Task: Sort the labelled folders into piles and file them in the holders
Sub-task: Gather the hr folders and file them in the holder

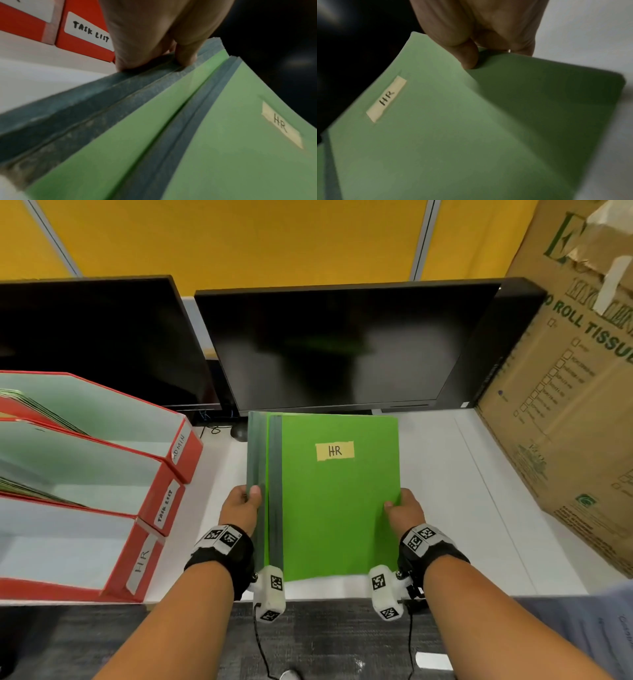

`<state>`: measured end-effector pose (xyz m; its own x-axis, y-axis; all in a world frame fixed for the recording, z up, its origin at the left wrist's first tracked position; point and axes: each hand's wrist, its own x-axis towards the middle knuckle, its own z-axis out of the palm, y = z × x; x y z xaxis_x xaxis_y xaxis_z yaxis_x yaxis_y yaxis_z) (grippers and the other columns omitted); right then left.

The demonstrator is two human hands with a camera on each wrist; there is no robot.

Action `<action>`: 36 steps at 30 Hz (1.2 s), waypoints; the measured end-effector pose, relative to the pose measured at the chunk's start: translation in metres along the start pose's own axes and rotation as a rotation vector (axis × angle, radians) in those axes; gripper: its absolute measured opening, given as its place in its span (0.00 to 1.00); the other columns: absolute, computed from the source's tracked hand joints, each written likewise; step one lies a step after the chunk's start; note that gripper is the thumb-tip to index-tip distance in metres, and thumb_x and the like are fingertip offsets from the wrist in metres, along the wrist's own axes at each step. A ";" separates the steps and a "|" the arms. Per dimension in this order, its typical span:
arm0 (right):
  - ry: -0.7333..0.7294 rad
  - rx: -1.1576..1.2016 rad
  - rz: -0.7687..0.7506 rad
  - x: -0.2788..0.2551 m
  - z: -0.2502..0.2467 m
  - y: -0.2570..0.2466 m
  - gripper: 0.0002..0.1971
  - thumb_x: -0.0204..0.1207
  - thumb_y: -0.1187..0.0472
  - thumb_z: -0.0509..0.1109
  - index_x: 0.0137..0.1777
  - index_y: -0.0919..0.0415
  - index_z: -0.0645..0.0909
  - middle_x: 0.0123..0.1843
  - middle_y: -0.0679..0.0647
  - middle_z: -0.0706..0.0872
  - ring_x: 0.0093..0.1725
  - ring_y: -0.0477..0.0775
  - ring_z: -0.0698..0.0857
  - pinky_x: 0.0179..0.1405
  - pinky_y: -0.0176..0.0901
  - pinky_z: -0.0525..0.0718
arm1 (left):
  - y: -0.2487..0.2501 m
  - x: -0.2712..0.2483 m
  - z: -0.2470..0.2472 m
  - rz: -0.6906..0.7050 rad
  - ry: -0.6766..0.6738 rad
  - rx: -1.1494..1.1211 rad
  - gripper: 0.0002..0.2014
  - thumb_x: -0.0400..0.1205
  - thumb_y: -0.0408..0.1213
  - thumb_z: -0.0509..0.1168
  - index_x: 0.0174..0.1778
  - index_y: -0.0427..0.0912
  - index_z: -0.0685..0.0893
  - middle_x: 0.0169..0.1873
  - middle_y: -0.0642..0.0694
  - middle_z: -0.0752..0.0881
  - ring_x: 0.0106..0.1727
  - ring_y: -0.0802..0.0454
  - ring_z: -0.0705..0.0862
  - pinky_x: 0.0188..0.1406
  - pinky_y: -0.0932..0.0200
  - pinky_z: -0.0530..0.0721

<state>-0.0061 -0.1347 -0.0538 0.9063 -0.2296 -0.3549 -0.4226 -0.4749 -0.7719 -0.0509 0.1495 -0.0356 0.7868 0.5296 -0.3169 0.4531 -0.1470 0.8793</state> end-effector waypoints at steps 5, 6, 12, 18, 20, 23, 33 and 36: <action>0.061 0.050 0.049 0.010 -0.015 0.006 0.17 0.76 0.74 0.58 0.65 0.67 0.73 0.51 0.63 0.80 0.46 0.57 0.77 0.44 0.42 0.72 | -0.009 0.012 -0.013 -0.051 0.085 0.125 0.14 0.85 0.41 0.59 0.60 0.35 0.76 0.47 0.36 0.82 0.45 0.43 0.79 0.47 0.55 0.74; 0.077 0.067 0.058 0.012 -0.019 0.007 0.19 0.76 0.75 0.58 0.66 0.66 0.73 0.51 0.63 0.81 0.46 0.57 0.77 0.44 0.42 0.72 | -0.012 0.014 -0.015 -0.070 0.110 0.107 0.15 0.85 0.40 0.60 0.62 0.34 0.77 0.50 0.35 0.83 0.46 0.42 0.79 0.47 0.55 0.74; 0.093 0.139 0.087 0.017 -0.029 0.006 0.22 0.76 0.75 0.59 0.70 0.64 0.72 0.52 0.60 0.79 0.47 0.56 0.76 0.45 0.41 0.73 | -0.017 0.012 -0.018 -0.021 0.100 0.052 0.28 0.85 0.29 0.58 0.80 0.52 0.61 0.60 0.35 0.82 0.52 0.40 0.83 0.54 0.53 0.79; -0.002 0.141 0.027 0.017 -0.008 -0.005 0.21 0.76 0.75 0.60 0.68 0.63 0.75 0.60 0.65 0.83 0.48 0.57 0.80 0.47 0.42 0.76 | -0.017 0.018 -0.008 -0.005 -0.053 -0.052 0.21 0.82 0.25 0.57 0.49 0.59 0.86 0.59 0.34 0.86 0.35 0.47 0.80 0.33 0.67 0.82; -0.031 0.108 -0.002 0.015 -0.003 -0.009 0.20 0.76 0.75 0.60 0.68 0.64 0.74 0.61 0.64 0.83 0.49 0.57 0.79 0.47 0.41 0.75 | -0.016 0.022 -0.006 -0.136 -0.136 -0.197 0.10 0.78 0.36 0.65 0.47 0.55 0.89 0.58 0.36 0.87 0.49 0.45 0.84 0.55 0.52 0.85; -0.060 0.058 -0.030 0.013 0.002 -0.014 0.20 0.77 0.74 0.61 0.70 0.65 0.73 0.61 0.64 0.83 0.49 0.55 0.78 0.48 0.39 0.73 | -0.023 0.033 0.000 -0.261 -0.237 -0.302 0.33 0.65 0.60 0.72 0.62 0.44 0.85 0.62 0.42 0.86 0.64 0.42 0.83 0.71 0.41 0.75; -0.041 0.109 -0.073 0.012 0.009 -0.015 0.13 0.80 0.62 0.65 0.63 0.63 0.76 0.54 0.58 0.84 0.51 0.58 0.82 0.50 0.41 0.76 | -0.020 0.023 -0.001 -0.078 -0.193 -0.186 0.24 0.55 0.62 0.80 0.33 0.47 0.84 0.41 0.37 0.88 0.44 0.39 0.86 0.55 0.40 0.84; -0.019 0.104 -0.071 0.013 0.007 -0.016 0.12 0.80 0.63 0.64 0.61 0.64 0.77 0.51 0.58 0.83 0.47 0.56 0.80 0.47 0.41 0.74 | -0.020 0.028 -0.001 -0.112 -0.216 -0.205 0.33 0.58 0.67 0.75 0.48 0.44 0.88 0.51 0.41 0.91 0.56 0.38 0.88 0.61 0.38 0.83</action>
<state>0.0125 -0.1238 -0.0493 0.9344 -0.1821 -0.3063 -0.3549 -0.3986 -0.8457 -0.0383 0.1682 -0.0623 0.8175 0.3398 -0.4650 0.4657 0.0851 0.8809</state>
